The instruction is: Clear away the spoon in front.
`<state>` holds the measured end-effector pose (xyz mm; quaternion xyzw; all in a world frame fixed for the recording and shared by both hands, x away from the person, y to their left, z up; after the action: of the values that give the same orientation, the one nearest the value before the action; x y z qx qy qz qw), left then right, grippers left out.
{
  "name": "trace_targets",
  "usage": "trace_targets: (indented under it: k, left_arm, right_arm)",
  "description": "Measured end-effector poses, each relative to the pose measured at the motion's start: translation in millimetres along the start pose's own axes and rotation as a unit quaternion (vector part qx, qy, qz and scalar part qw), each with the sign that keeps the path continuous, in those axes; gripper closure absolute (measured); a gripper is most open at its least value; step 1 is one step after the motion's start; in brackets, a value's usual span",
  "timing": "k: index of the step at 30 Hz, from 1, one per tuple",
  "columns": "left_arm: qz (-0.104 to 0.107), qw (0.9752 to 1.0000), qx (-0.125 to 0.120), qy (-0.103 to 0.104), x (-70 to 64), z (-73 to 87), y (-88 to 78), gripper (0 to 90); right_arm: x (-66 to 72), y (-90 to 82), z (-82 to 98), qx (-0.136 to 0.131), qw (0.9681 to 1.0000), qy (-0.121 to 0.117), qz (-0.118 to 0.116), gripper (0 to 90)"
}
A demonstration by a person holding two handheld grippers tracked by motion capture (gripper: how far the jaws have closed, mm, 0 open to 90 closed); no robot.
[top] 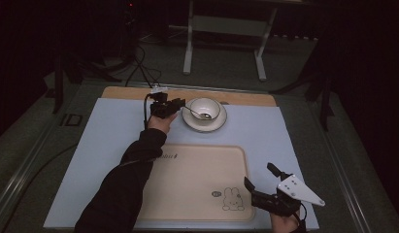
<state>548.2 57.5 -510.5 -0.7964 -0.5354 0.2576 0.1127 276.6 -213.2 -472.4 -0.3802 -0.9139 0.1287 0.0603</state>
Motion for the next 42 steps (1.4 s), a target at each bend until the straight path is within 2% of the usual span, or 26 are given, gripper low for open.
trace_targets:
  k: [8,12,19,27,31,36,42]
  left_arm:
    - [0.012,0.9998,-0.007,0.011,-2.8,-4.0,-2.8,83.1]
    - [0.03,0.9995,-0.007,0.007,-6.8,-6.7,-5.2,87.2]
    - [0.037,0.999,-0.012,0.02,-15.0,-11.0,-8.2,88.9]
    - [0.038,0.9986,-0.027,0.024,-21.4,-20.3,-14.6,89.5]
    - [0.037,0.9985,-0.032,0.026,-22.4,-26.8,-21.8,89.5]
    - [0.051,0.9977,-0.037,0.026,-24.5,-35.8,-34.9,89.6]
    - [0.057,0.9964,-0.041,0.048,-28.8,-45.3,-54.3,89.6]
  right_arm:
    - [-0.5,0.2,0.4,0.0,1.0,0.003,0.0,12.2]
    - [-0.4,0.5,0.7,0.001,1.0,0.005,0.0,12.2]
    - [-0.5,0.6,0.8,0.001,1.0,0.005,-0.001,12.2]
    - [-0.8,0.3,0.7,0.001,1.0,0.005,0.001,12.2]
    - [-1.2,0.0,0.4,0.0,1.0,0.004,0.002,12.2]
    - [-1.8,-0.3,0.2,-0.001,1.0,0.003,0.005,12.2]
    - [-1.8,-0.3,-0.1,-0.001,1.0,0.002,0.006,12.2]
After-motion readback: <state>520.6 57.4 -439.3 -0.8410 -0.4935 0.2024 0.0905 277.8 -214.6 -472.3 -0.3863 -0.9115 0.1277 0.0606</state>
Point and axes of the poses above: each handheld gripper's, and its own axes: y roughly forward along the jaws, z roughly out of its underside, x roughly to its left, the point moved 9 cm from there along y, roughly forward along the jaws, and after that the axes turned 13 degrees about -z, right-handed, at the moved point
